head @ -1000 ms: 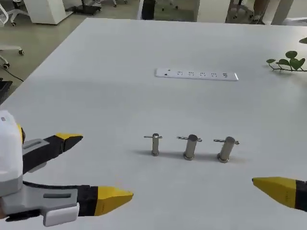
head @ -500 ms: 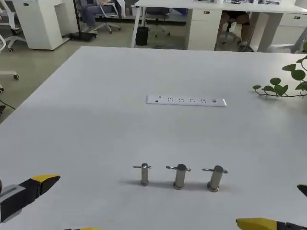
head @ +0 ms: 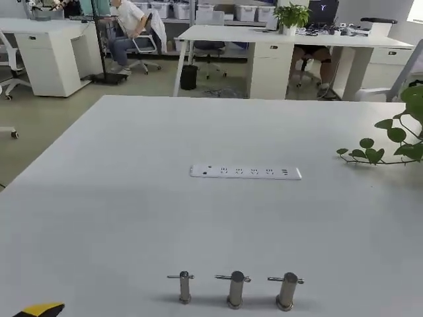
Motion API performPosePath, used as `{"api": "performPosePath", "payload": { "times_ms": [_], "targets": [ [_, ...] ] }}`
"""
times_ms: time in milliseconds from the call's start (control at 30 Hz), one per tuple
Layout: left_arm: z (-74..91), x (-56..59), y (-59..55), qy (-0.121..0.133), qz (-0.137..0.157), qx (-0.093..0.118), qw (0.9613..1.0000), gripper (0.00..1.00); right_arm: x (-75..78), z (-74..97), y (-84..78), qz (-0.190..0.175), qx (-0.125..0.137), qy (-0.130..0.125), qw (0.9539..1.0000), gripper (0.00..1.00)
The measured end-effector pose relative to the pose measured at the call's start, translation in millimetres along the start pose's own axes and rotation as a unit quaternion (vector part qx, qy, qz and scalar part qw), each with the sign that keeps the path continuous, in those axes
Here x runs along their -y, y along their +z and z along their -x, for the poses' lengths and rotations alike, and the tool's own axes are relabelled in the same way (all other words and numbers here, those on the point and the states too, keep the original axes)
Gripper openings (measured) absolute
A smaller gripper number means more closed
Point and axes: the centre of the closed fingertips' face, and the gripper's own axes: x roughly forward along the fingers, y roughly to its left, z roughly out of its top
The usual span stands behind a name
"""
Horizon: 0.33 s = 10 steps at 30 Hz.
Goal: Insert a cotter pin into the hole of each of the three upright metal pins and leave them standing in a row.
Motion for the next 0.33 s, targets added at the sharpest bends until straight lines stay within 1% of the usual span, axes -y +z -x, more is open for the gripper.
{"api": "performPosePath", "payload": {
  "times_ms": [133,233,333],
  "targets": [
    [-1.8,-7.0,2.0,0.012,0.008,0.003,0.9999,0.99,-0.9,-0.6,-3.7,-0.002,-0.005,0.0,1.0,0.98],
    [-4.4,-11.0,1.1,0.018,0.013,0.002,0.9998,0.99,-0.3,-1.4,-6.7,-0.005,-0.009,-0.001,0.9999,0.98],
    [-6.2,-12.5,0.3,0.019,0.022,0.002,0.9996,0.98,1.7,-2.4,-8.4,-0.005,-0.016,-0.005,0.9999,0.98]
  ]
}}
